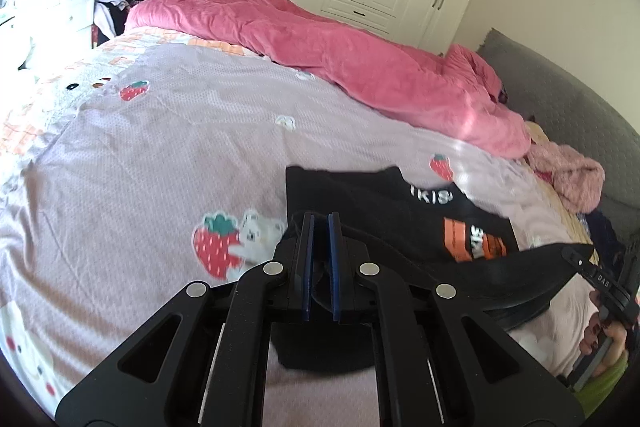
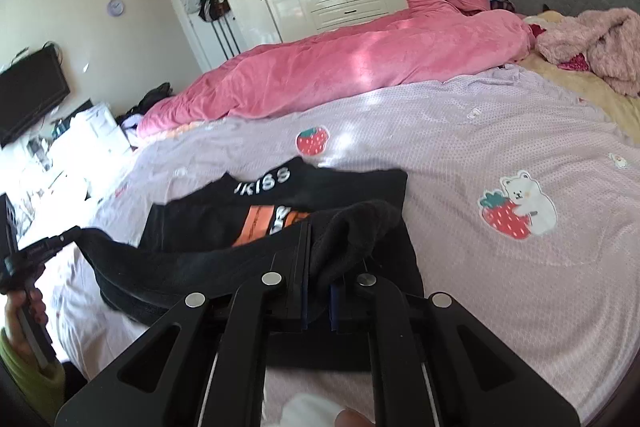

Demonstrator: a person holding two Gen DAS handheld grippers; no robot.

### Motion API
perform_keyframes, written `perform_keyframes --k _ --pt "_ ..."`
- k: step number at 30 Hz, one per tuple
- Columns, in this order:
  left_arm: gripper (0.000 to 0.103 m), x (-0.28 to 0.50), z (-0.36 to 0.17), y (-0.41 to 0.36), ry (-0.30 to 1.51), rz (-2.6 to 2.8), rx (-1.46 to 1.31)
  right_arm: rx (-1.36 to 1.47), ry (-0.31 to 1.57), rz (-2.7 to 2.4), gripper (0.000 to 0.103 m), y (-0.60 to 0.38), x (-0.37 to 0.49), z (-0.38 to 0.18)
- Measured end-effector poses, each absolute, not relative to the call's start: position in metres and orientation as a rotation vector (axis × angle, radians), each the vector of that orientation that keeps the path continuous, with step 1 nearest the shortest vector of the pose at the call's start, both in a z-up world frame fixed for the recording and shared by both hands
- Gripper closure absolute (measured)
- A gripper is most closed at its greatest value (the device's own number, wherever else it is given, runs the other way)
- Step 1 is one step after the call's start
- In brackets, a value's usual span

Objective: Fold small clothes
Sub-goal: 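Lay the hem on the shirt and open both tools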

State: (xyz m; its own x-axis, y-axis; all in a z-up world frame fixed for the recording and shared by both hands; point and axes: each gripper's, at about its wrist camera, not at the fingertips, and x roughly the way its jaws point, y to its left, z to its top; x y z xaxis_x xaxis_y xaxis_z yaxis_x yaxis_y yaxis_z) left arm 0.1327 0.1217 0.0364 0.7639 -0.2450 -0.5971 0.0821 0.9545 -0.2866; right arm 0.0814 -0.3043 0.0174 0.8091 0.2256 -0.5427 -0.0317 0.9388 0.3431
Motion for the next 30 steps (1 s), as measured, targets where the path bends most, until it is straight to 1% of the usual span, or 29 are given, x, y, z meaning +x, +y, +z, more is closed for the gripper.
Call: perform_keyframes --k 9,14,18,20,22,23,24,25,30 --pt "0.101 0.195 0.026 0.115 0.697 -0.135 -0.250 0.451 0.657 0.074 0.097 -0.317 0.146 0.015" --pt "0.101 0.210 0.006 0.115 0.717 -0.122 -0.254 0.520 0.698 0.025 0.097 -0.325 0.166 -0.010" --pt "0.099 0.214 -0.011 0.118 0.731 -0.122 -0.262 0.489 0.732 0.016 0.096 -0.320 0.173 -0.029" --pt "0.095 0.214 -0.013 0.121 0.726 -0.120 -0.267 0.463 0.725 0.013 0.088 -0.319 0.173 -0.034" --pt "0.080 0.211 -0.009 0.123 0.712 -0.126 -0.278 0.436 0.721 -0.002 0.080 -0.319 0.173 -0.035" --pt "0.078 0.208 -0.004 0.125 0.699 -0.135 -0.287 0.431 0.713 -0.004 0.077 -0.320 0.172 -0.035" --pt "0.077 0.205 0.001 0.126 0.685 -0.138 -0.289 0.432 0.705 -0.002 0.073 -0.321 0.170 -0.034" --pt "0.077 0.201 0.008 0.125 0.664 -0.140 -0.284 0.437 0.694 0.004 0.072 -0.323 0.168 -0.032" --pt "0.077 0.179 0.030 0.110 0.624 -0.169 -0.204 0.389 0.598 -0.019 0.070 -0.327 0.149 -0.011"
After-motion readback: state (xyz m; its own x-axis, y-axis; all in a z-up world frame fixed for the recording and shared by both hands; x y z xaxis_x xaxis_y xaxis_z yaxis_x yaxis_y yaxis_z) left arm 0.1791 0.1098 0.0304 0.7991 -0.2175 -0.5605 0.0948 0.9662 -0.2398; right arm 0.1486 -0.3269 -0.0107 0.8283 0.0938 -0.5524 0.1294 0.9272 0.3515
